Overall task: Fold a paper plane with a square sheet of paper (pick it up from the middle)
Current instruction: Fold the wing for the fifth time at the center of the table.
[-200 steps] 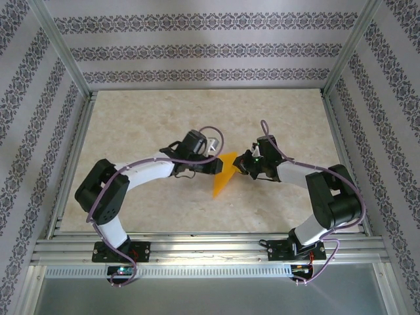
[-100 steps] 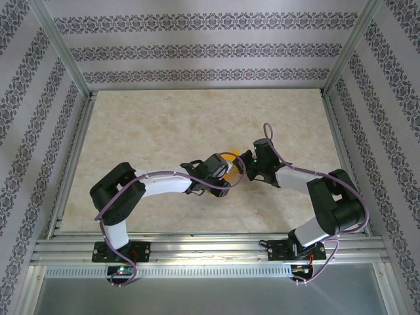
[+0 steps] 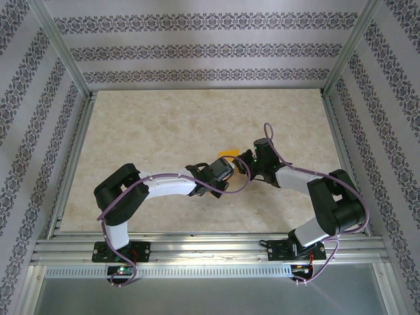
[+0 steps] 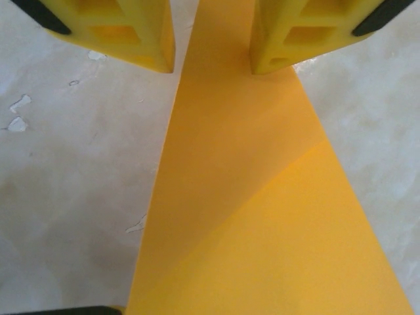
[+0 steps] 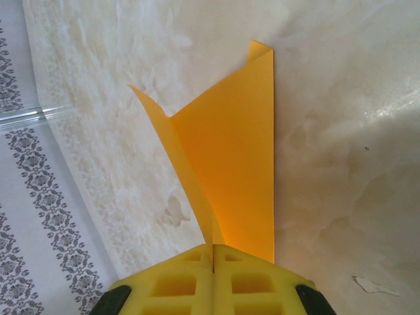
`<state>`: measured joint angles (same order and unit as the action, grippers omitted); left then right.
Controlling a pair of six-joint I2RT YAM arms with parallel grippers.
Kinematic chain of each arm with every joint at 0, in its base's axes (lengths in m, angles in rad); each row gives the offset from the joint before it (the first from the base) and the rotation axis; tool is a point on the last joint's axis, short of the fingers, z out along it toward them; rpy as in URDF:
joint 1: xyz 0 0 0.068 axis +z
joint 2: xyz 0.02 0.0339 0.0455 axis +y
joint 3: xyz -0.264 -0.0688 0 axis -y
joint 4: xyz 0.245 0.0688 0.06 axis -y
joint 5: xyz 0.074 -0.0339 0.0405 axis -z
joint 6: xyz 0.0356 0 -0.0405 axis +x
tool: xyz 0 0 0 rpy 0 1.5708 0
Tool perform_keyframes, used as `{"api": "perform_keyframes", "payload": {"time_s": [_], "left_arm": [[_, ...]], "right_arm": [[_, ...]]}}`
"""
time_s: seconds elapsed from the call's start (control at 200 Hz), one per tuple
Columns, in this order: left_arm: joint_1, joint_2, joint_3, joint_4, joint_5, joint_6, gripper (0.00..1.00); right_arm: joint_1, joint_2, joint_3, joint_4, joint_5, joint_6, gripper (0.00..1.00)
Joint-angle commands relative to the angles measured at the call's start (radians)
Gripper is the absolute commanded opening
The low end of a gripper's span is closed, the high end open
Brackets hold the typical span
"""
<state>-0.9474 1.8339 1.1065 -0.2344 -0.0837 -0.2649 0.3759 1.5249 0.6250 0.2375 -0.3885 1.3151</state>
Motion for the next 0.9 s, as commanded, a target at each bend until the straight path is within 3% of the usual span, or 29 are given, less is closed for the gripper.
{"api": "perform_keyframes", "payload": {"time_s": [0.0, 0.145, 0.6, 0.894], "left_arm": [[-0.017, 0.009, 0.024, -0.043, -0.037, 0.033, 0.3], [-0.017, 0.011, 0.024, -0.047, -0.045, 0.036, 0.25], [-0.019, -0.002, 0.012, -0.05, -0.091, 0.046, 0.29], [-0.019, -0.006, 0.006, -0.042, -0.09, 0.039, 0.15]], "right_arm": [[0.005, -0.025, -0.019, 0.017, 0.015, 0.018, 0.0], [0.005, -0.025, -0.019, 0.02, 0.012, 0.018, 0.0], [0.005, -0.035, -0.026, 0.026, 0.011, 0.025, 0.0], [0.004, -0.04, -0.033, 0.027, 0.002, 0.021, 0.0]]}}
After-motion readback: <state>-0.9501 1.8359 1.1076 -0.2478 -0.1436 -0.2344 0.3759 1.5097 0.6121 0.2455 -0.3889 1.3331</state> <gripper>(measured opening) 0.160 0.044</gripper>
